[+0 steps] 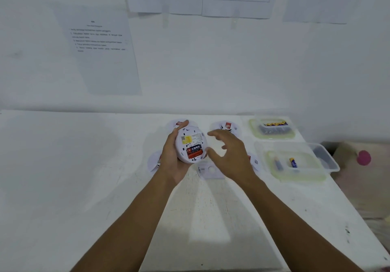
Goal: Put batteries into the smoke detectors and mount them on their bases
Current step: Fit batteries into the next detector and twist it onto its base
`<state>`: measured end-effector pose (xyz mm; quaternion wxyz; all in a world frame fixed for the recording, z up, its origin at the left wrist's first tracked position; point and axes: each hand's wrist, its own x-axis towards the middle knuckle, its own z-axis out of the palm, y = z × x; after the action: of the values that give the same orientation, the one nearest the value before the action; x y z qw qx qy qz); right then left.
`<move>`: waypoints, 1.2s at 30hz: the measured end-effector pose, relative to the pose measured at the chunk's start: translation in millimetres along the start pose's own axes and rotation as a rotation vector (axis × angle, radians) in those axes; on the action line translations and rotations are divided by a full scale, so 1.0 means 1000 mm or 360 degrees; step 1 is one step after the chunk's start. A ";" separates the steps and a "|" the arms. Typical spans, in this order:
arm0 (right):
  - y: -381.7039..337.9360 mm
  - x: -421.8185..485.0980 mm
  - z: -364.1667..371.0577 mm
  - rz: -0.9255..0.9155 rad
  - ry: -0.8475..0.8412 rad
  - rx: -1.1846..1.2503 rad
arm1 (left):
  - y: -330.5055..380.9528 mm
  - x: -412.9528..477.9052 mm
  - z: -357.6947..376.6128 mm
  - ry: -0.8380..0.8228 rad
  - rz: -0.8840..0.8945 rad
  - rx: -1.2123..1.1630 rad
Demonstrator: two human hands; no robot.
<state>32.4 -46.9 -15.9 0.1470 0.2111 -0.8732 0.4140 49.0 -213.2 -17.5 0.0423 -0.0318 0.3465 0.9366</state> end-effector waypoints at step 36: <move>0.073 0.003 -0.144 0.0075 0.0194 -0.0125 | -0.089 0.037 0.089 0.0046 -0.0084 -0.0071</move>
<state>6.1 107.4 25.4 0.1983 0.1589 -0.8829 0.3948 18.5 -86.1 -10.8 0.0612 -0.0553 0.3250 0.9421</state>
